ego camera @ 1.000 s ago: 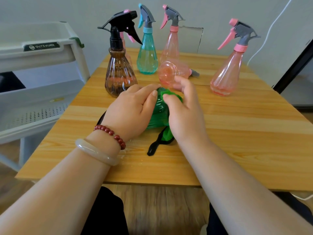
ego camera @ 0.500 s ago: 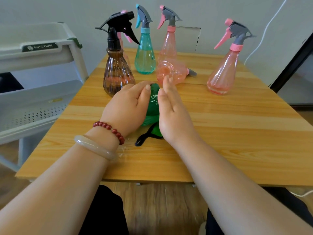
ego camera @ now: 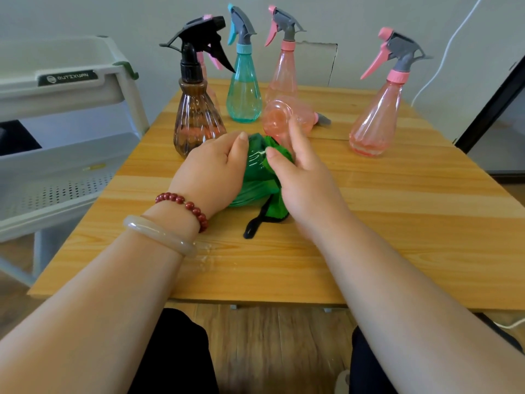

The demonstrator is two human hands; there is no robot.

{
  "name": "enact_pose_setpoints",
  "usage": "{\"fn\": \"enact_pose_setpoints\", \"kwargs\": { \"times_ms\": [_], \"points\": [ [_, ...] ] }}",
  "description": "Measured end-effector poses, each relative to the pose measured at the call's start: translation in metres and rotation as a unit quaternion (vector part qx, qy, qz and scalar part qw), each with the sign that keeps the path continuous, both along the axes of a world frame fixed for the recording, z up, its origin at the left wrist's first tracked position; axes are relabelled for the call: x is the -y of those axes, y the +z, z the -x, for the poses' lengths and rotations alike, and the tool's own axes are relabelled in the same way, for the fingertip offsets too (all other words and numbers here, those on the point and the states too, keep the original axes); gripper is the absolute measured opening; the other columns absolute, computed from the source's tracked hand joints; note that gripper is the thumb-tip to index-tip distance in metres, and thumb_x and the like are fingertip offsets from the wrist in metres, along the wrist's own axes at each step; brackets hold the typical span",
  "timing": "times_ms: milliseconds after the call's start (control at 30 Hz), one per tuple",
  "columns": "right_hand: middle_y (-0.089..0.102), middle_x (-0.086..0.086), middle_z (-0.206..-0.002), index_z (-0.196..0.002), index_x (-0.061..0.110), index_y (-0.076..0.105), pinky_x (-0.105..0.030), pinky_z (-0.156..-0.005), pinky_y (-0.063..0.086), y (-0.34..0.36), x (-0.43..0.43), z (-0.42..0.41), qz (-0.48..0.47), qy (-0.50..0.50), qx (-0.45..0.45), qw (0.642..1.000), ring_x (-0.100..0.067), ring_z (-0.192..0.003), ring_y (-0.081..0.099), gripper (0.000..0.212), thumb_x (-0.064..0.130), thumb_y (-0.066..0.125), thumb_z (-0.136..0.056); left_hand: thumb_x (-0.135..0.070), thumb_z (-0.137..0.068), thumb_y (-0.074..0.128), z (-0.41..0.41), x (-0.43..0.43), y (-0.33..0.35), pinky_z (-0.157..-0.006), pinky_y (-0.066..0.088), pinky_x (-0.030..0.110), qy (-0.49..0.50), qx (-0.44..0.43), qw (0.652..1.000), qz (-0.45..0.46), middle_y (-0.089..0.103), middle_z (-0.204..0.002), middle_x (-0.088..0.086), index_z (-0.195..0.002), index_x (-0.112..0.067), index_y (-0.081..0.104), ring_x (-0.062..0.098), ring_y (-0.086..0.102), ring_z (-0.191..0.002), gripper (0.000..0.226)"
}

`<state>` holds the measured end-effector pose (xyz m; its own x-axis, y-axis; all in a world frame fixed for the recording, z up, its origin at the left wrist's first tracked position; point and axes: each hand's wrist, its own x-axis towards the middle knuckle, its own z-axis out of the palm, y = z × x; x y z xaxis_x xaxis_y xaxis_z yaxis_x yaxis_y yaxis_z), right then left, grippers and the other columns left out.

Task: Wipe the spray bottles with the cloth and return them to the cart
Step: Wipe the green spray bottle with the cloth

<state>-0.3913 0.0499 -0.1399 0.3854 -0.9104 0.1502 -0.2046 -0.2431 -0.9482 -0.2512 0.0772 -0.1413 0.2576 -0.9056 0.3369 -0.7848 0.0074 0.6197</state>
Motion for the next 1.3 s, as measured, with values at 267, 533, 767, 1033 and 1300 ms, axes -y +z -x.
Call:
{"fn": "enact_pose_setpoints", "kwargs": {
  "times_ms": [267,533,767,1033,1300],
  "points": [
    [0.038,0.012,-0.153,-0.150,0.038,0.034,-0.033,-0.114,0.033,-0.001,0.000,0.006,-0.071,0.028,-0.007,0.997,-0.010,-0.139,0.037,0.050,0.032,0.048,-0.103,-0.038,-0.106,0.024,0.003,0.000,0.002,-0.059,0.042,0.029,0.009,-0.011,1.000,0.000,0.063,-0.084,0.008,-0.098,-0.011,0.059,0.018,0.057,-0.072,0.045],
    [0.051,0.021,-0.133,-0.147,0.040,0.038,-0.023,-0.103,0.039,-0.006,-0.004,0.018,-0.047,0.063,-0.039,0.996,-0.003,-0.126,0.047,0.044,0.030,0.045,-0.104,-0.038,-0.106,0.024,0.003,-0.001,0.005,-0.066,0.047,0.027,0.005,-0.033,0.999,-0.006,0.066,-0.092,0.014,-0.110,-0.010,0.061,0.023,0.061,-0.082,0.046],
    [0.058,0.013,-0.131,-0.130,0.039,0.051,-0.027,-0.090,0.049,-0.002,0.006,0.014,0.022,-0.018,-0.057,0.998,-0.009,-0.113,0.058,0.030,0.030,0.051,-0.102,-0.035,-0.106,0.025,0.001,-0.004,-0.002,-0.067,0.044,0.024,-0.004,-0.006,1.000,0.017,0.062,-0.090,0.008,-0.100,-0.009,0.058,0.014,0.055,-0.074,0.042],
    [0.068,0.018,-0.097,-0.100,0.032,0.070,-0.021,-0.080,0.052,0.004,0.028,-0.008,-0.020,-0.042,0.031,0.998,0.000,-0.093,0.062,0.010,0.031,0.061,-0.096,-0.036,-0.106,0.027,-0.002,-0.005,-0.008,-0.071,0.038,0.016,-0.021,-0.006,0.999,0.027,0.062,-0.106,0.001,-0.130,-0.028,0.059,0.013,0.054,-0.097,0.040],
    [0.068,0.007,-0.106,-0.102,0.032,0.065,-0.037,-0.085,0.056,-0.004,0.032,-0.010,-0.030,-0.092,0.028,0.995,-0.012,-0.098,0.065,0.014,0.020,0.063,-0.095,-0.034,-0.106,0.030,-0.002,-0.007,-0.008,-0.070,0.030,0.001,-0.041,0.001,0.998,0.040,0.059,-0.103,-0.016,-0.131,-0.029,0.059,-0.004,0.047,-0.089,0.038]
  ]
}}
